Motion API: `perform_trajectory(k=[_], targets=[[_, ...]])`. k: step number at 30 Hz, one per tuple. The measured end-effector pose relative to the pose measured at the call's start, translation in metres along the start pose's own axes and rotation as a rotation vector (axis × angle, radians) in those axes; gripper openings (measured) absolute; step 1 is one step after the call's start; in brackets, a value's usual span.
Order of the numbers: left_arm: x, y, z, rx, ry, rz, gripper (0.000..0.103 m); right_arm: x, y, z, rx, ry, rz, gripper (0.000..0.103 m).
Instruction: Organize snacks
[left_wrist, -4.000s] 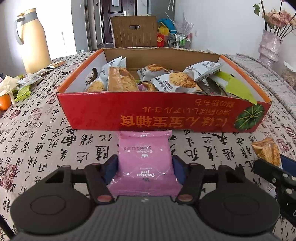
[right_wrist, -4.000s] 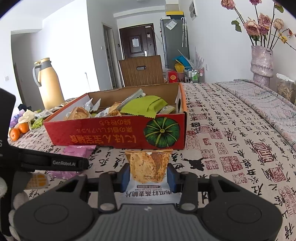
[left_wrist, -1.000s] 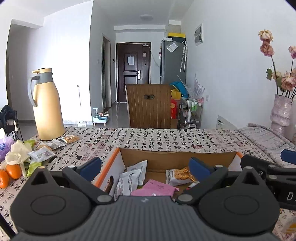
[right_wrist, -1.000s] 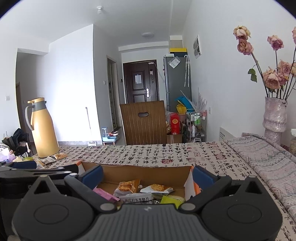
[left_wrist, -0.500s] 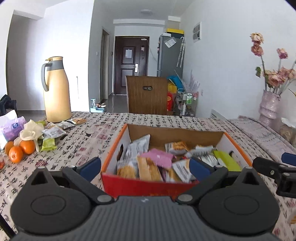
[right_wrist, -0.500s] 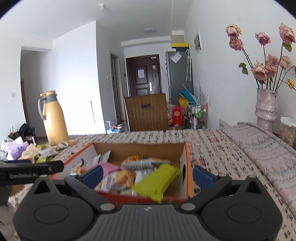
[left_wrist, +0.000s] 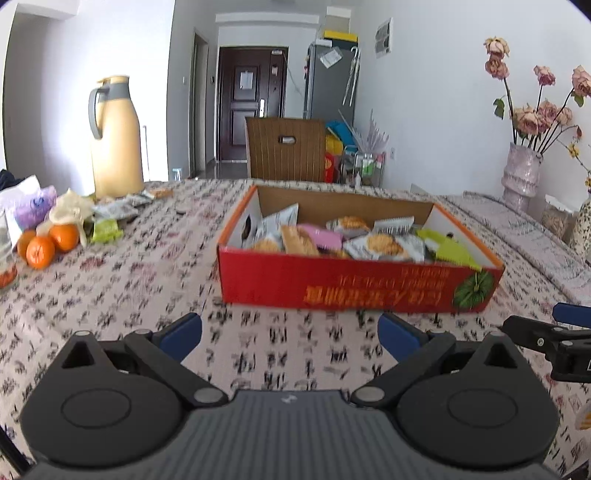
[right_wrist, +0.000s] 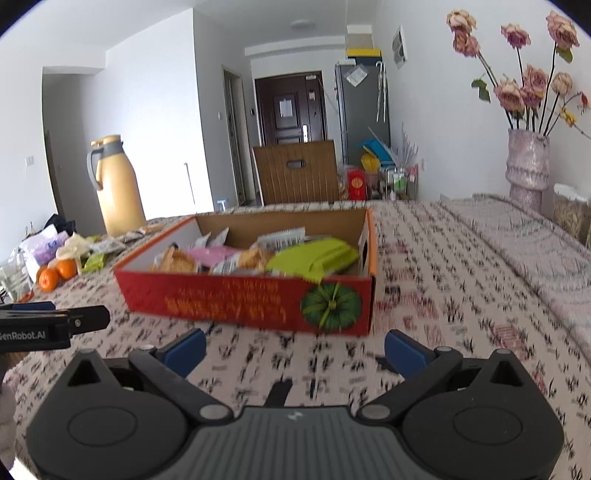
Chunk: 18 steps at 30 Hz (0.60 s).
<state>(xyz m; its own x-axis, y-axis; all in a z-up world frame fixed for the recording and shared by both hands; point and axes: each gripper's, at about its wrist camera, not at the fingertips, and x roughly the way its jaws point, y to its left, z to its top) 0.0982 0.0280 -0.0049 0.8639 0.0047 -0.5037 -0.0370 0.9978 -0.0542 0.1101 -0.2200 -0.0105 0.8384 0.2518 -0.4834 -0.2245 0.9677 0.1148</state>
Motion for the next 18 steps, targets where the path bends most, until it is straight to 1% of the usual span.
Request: perform_trajectory(k=[7, 18], targets=[[0.001, 0.001, -0.015, 0.013, 0.040, -0.007, 0.103, 0.001, 0.000, -0.012, 0.007, 0.032, 0.005, 0.103], [0.001, -0.002, -0.019, 0.023, 0.053, -0.025, 0.103, 0.003, 0.000, -0.013, 0.008, 0.039, 0.008, 0.103]])
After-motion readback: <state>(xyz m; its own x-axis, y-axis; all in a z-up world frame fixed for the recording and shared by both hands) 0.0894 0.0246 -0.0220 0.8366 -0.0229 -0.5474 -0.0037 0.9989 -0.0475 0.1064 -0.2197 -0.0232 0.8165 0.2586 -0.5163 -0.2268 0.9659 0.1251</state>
